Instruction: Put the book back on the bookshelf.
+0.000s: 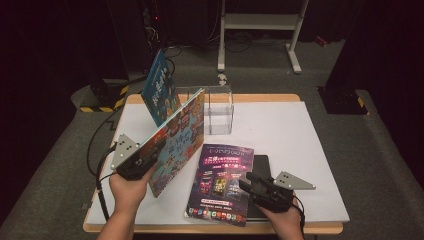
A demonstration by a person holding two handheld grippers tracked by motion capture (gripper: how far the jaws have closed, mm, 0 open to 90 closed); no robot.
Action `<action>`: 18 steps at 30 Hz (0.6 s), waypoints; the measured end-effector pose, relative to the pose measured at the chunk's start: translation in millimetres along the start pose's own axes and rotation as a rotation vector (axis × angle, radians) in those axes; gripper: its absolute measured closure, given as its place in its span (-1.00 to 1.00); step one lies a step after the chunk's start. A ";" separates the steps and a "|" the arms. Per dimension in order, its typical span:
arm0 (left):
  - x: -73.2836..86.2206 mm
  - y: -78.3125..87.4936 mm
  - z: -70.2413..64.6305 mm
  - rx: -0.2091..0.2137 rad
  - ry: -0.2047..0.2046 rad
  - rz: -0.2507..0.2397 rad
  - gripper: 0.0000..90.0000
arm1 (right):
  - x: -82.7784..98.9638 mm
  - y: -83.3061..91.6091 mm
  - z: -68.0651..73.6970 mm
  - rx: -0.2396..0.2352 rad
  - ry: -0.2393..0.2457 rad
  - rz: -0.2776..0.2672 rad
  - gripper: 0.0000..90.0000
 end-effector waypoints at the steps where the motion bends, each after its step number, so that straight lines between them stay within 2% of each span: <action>1: -1.1 0.0 0.9 -0.001 0.010 -0.003 0.81 | -0.3 0.3 -0.5 0.002 -0.001 -0.001 0.19; 5: -6.0 3.0 5.1 -0.008 0.040 -0.017 0.81 | -1.8 2.1 -2.4 0.004 -0.008 -0.009 0.19; 7: -8.7 5.8 7.1 -0.014 0.037 -0.023 0.81 | -2.6 3.0 -3.2 0.006 -0.009 -0.012 0.20; 13: -20.7 16.1 17.5 -0.055 0.060 -0.059 0.81 | -4.6 4.7 -4.3 0.009 -0.017 -0.020 0.20; 18: -25.3 22.0 27.5 -0.108 0.056 -0.065 0.81 | -5.3 4.4 -4.1 0.005 -0.021 -0.023 0.20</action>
Point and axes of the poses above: each handheld gripper's, and its own axes: y roughly backward along the jaws, x roughly out of its underside, z roughly to its left, the point moved 10 cm from there along -y, roughly forward along the jaws, and after that the axes turned 14 degrees about -z, right-handed, at the moved point
